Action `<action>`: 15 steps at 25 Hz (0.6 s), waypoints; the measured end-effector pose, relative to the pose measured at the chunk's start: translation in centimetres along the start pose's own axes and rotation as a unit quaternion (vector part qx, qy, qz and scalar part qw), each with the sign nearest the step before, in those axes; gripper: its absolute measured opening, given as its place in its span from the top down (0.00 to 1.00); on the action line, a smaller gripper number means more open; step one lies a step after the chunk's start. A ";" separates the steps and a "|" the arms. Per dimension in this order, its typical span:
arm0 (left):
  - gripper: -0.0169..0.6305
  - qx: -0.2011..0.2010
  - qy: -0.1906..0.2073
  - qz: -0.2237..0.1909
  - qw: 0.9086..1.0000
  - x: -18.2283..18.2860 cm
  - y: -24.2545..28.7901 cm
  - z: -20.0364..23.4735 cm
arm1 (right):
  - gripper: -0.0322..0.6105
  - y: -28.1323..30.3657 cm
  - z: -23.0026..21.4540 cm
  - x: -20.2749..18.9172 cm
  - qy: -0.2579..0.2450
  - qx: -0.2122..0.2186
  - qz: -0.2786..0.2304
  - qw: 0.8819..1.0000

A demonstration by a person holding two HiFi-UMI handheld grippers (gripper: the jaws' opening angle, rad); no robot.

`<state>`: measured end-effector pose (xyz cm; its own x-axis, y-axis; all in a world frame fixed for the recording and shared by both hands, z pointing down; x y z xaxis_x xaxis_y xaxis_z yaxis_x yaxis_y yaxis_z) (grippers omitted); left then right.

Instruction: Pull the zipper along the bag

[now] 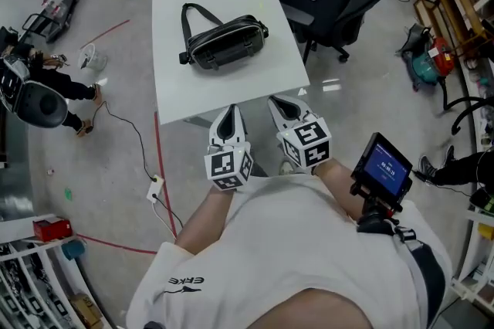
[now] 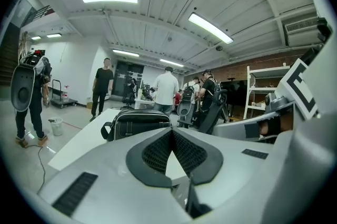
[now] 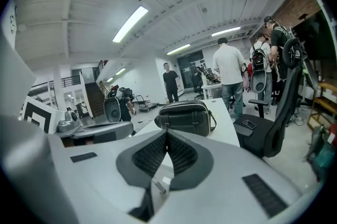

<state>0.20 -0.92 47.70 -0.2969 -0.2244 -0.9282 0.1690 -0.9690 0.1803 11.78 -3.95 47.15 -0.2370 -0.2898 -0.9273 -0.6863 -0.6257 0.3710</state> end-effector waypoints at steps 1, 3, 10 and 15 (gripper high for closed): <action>0.97 0.000 0.003 0.001 1.000 -0.1 -0.2 0.0 | 0.94 -0.3 0.0 0.0 0.002 -0.002 -0.004 1.000; 0.97 0.000 0.006 0.004 1.000 -0.1 -0.2 0.2 | 0.94 -0.5 -0.2 0.2 0.005 -0.007 -0.011 1.000; 0.97 -0.007 0.010 0.007 1.000 0.7 -0.4 0.4 | 0.94 -1.1 0.0 0.7 0.014 -0.021 -0.018 1.000; 0.97 -0.015 0.016 0.008 1.000 0.8 -1.6 0.4 | 0.94 -1.7 0.9 0.6 0.020 -0.027 -0.020 0.999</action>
<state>-0.67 0.39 46.84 -0.2631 -0.2365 -0.9353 0.2011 -0.9616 0.1866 12.24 -2.43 45.90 -0.1812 -0.2919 -0.9391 -0.6557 -0.6759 0.3366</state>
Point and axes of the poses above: the fingertips, and each gripper's own axes: y forward along the fingers, z to its left, x out of its top, the point moved 3 cm from there along -y, backward along the fingers, and after that the axes turned 9 degrees about -y, right-handed, at the moved point
